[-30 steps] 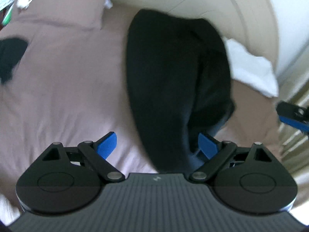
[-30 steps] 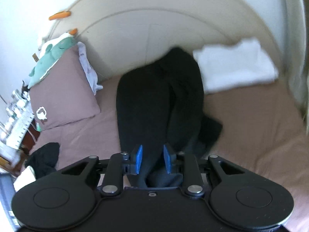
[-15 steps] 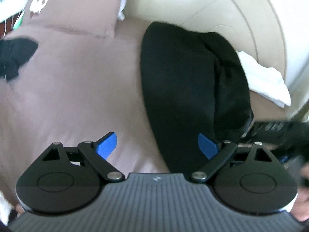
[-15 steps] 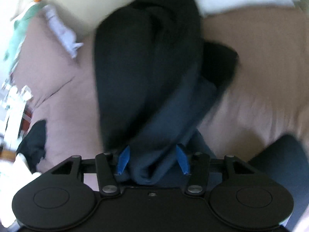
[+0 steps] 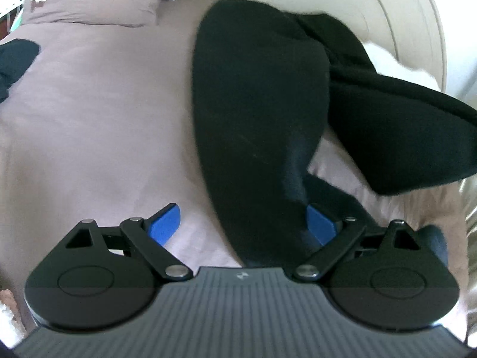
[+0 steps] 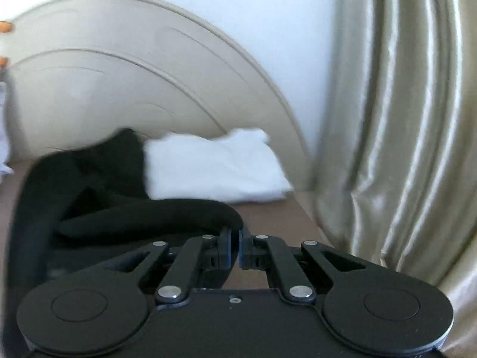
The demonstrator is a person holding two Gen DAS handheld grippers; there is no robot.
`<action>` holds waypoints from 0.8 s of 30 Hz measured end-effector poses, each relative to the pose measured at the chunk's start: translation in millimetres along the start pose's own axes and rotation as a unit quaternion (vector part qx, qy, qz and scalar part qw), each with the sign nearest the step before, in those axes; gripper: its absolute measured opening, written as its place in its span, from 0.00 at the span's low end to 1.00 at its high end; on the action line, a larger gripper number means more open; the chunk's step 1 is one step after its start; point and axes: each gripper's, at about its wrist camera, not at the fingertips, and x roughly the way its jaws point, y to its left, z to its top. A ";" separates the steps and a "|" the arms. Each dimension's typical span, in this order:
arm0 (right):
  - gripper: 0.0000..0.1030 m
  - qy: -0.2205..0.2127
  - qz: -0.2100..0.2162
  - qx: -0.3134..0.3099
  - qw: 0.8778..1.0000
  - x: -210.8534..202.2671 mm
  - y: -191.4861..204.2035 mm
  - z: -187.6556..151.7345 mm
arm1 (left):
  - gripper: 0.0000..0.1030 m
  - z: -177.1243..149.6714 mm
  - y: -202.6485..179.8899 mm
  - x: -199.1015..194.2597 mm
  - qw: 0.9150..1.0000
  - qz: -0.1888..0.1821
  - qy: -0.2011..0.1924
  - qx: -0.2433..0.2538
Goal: Fold clothes
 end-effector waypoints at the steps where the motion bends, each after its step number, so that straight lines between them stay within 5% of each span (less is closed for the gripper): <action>1: 0.04 0.012 0.002 0.005 1.000 4.8 -5.8 -5.0 | 0.89 -2.9 -5.5 4.8 1.000 0.000 0.006 0.010; 13: 0.06 0.106 0.029 0.090 0.990 22.6 -14.9 -28.9 | 0.90 -13.4 -41.4 17.1 0.998 0.052 0.014 0.031; 24: 0.08 0.136 0.092 0.108 0.981 41.7 -30.1 -46.1 | 0.95 -18.7 -57.8 52.2 0.997 0.059 0.047 0.020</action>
